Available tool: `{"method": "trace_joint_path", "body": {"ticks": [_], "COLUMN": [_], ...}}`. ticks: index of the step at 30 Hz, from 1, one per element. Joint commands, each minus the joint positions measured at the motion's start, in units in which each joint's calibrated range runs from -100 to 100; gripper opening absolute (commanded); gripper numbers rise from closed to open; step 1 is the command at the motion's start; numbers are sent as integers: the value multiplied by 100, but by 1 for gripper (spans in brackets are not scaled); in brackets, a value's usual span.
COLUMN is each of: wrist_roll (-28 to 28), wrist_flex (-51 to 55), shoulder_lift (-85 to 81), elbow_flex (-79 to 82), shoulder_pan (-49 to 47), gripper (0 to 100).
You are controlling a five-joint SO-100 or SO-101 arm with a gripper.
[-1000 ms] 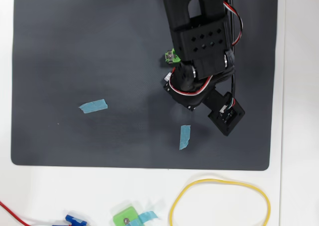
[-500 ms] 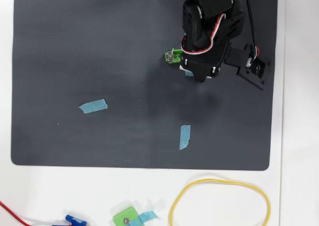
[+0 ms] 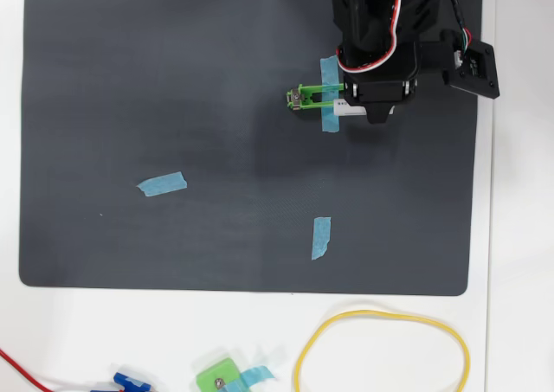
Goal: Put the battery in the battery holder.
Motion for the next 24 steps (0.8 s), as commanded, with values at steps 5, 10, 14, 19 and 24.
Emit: {"method": "trace_joint_path", "body": {"ticks": [5, 10, 14, 19, 24], "wrist_roll": [370, 604, 797, 850, 954], "wrist_flex": [-49, -49, -49, -49, -14], "shoulder_lift": [-186, -177, -160, 147, 224], "elbow_flex": [-29, -29, -29, -117, -126], "shoulder_pan": [36, 368, 503, 742, 711], "gripper": [0, 0, 0, 0, 0]}}
